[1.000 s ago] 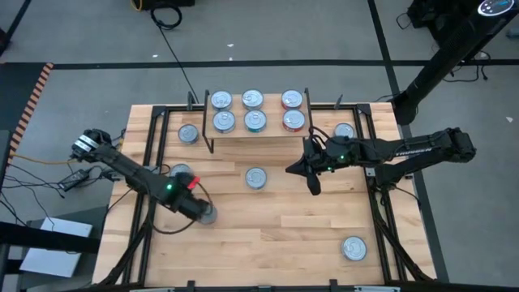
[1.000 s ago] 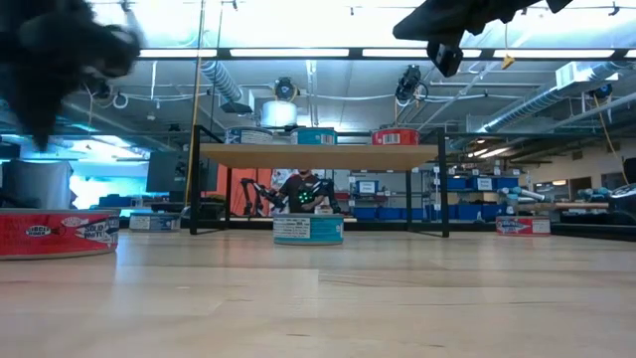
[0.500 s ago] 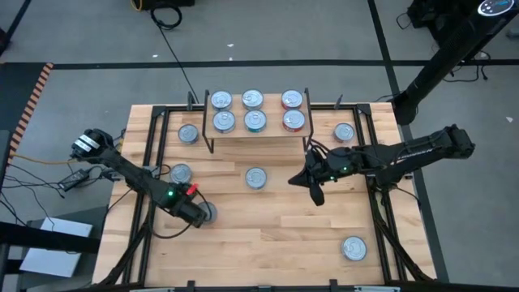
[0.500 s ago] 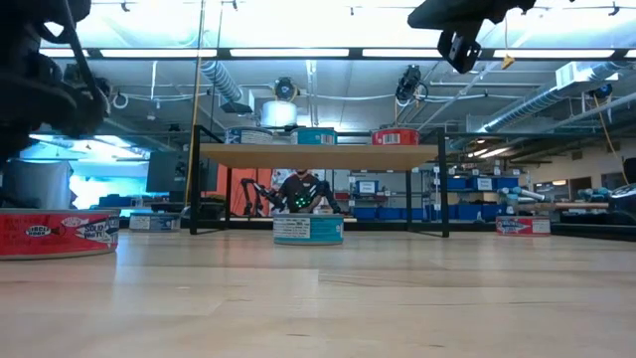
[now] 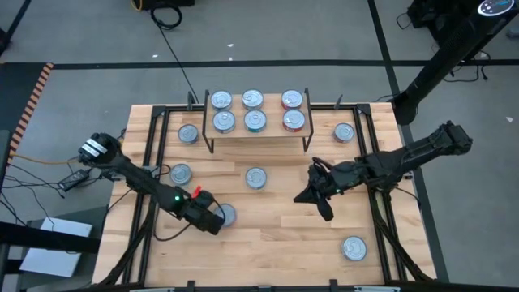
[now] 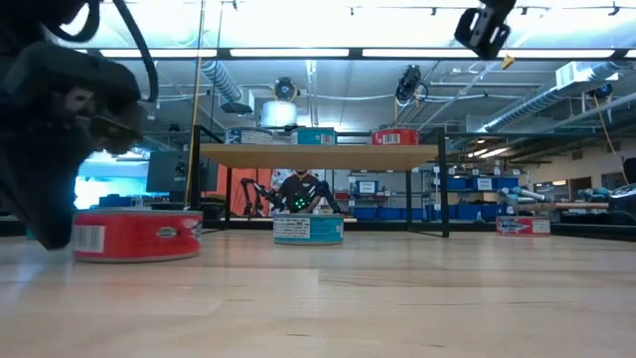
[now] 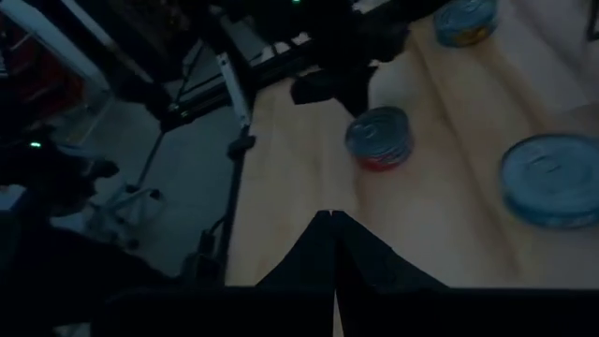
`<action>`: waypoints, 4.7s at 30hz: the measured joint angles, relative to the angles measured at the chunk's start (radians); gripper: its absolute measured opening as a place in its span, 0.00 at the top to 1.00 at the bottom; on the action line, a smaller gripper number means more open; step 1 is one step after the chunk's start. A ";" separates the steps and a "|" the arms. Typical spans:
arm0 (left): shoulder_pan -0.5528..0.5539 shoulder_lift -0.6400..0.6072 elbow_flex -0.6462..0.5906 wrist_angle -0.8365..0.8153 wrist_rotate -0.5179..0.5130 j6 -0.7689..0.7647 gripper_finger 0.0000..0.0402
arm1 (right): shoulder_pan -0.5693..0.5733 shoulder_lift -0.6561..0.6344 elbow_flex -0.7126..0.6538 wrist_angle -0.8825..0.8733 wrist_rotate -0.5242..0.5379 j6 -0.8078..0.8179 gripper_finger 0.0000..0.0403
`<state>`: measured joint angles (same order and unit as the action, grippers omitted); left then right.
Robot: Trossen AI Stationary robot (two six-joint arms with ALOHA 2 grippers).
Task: Stack canned seafood by type on shelf
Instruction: Stack the red tuna can on top of the other red tuna can on the shelf
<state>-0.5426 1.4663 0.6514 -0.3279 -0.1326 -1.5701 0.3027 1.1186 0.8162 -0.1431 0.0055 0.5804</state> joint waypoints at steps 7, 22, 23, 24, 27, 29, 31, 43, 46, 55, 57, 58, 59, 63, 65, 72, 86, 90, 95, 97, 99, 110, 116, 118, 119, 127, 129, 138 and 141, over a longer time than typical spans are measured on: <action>0.006 0.109 0.002 0.209 0.012 0.053 1.00 | 0.096 -0.025 0.000 -0.105 0.000 0.119 0.99; 0.108 0.140 0.051 0.352 -0.004 0.345 1.00 | 0.223 -0.016 0.000 -0.021 0.039 0.126 0.98; 0.117 0.140 0.052 0.381 -0.001 0.372 1.00 | 0.229 -0.009 0.000 -0.002 0.038 0.125 0.98; 0.125 0.140 0.052 0.410 -0.001 0.398 1.00 | 0.235 0.001 0.000 0.014 0.039 0.125 0.98; 0.141 0.140 0.052 0.468 -0.002 0.488 1.00 | 0.249 0.052 0.016 0.025 0.085 0.150 0.98; 0.144 0.139 0.052 0.483 0.003 0.528 1.00 | 0.259 0.101 0.045 0.014 0.125 0.183 0.98; 0.145 0.139 0.052 0.496 0.010 0.572 1.00 | 0.265 0.158 0.091 0.014 0.132 0.181 0.99; 0.077 0.137 0.052 0.496 -0.158 0.566 1.00 | 0.237 0.493 0.450 -0.214 0.197 0.065 0.96; 0.074 0.137 0.073 0.478 -0.260 0.583 1.00 | 0.204 0.554 0.477 -0.226 0.220 0.039 0.93; 0.131 0.136 0.185 0.211 -0.408 0.680 1.00 | 0.079 0.661 0.480 -0.229 0.239 -0.039 0.80; 0.155 0.136 0.200 0.123 -0.430 0.674 1.00 | 0.053 0.678 0.480 -0.236 0.239 -0.070 0.78; 0.167 0.136 0.201 0.096 -0.440 0.676 1.00 | 0.041 0.684 0.480 -0.239 0.240 -0.084 0.77; 0.181 0.136 0.201 0.074 -0.445 0.681 1.00 | 0.031 0.693 0.480 -0.242 0.241 -0.096 0.76; 0.228 0.136 0.161 0.074 -0.436 0.727 1.00 | 0.004 0.724 0.480 -0.239 0.237 -0.159 0.78; 0.238 0.136 0.151 0.126 -0.431 0.782 1.00 | 0.000 0.747 0.480 -0.238 0.232 -0.195 0.81; 0.281 0.145 0.111 0.302 -0.392 0.903 1.00 | -0.001 0.832 0.480 -0.210 0.231 -0.212 0.98; 0.267 0.149 0.048 0.495 -0.281 0.935 1.00 | 0.065 0.859 0.479 -0.186 0.192 -0.137 0.98; 0.259 0.130 0.046 0.453 -0.422 0.910 1.00 | 0.081 0.860 0.461 -0.162 0.234 -0.090 0.96; 0.287 0.116 0.047 0.387 -0.482 0.909 1.00 | 0.082 0.860 0.447 -0.136 0.275 -0.041 0.98; 0.300 0.135 0.047 0.372 -0.448 0.911 1.00 | 0.077 0.860 0.446 -0.123 0.294 -0.041 0.98; 0.306 0.157 0.047 0.397 -0.423 0.918 1.00 | 0.069 0.860 0.446 -0.102 0.297 -0.043 0.98; 0.277 0.274 0.047 0.613 -0.325 0.912 1.00 | 0.053 0.860 0.446 -0.074 0.289 -0.078 0.98; 0.226 0.276 0.047 0.629 -0.311 0.901 1.00 | 0.114 0.849 0.446 -0.110 0.263 -0.076 0.98; 0.203 0.276 0.047 0.631 -0.303 0.879 1.00 | 0.142 0.824 0.446 -0.115 0.259 -0.059 0.98; 0.192 0.276 0.047 0.631 -0.303 0.870 1.00 | 0.156 0.810 0.446 -0.119 0.265 -0.052 0.98; 0.136 0.276 0.048 0.654 -0.329 0.907 1.00 | 0.213 0.844 0.446 -0.132 0.313 0.018 0.98; 0.132 0.276 0.048 0.651 -0.347 0.910 1.00 | 0.213 0.862 0.446 -0.120 0.327 0.039 0.98; 0.135 0.403 0.048 0.872 -0.389 0.909 1.00 | 0.213 0.894 0.445 -0.120 0.371 0.076 0.98; 0.135 0.428 0.048 0.927 -0.394 0.911 1.00 | 0.210 0.893 0.446 -0.119 0.391 0.079 0.98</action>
<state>-0.4076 1.8940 0.6994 0.5990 -0.5263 -0.6594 0.5124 2.0121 1.2621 -0.2619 0.3965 0.6590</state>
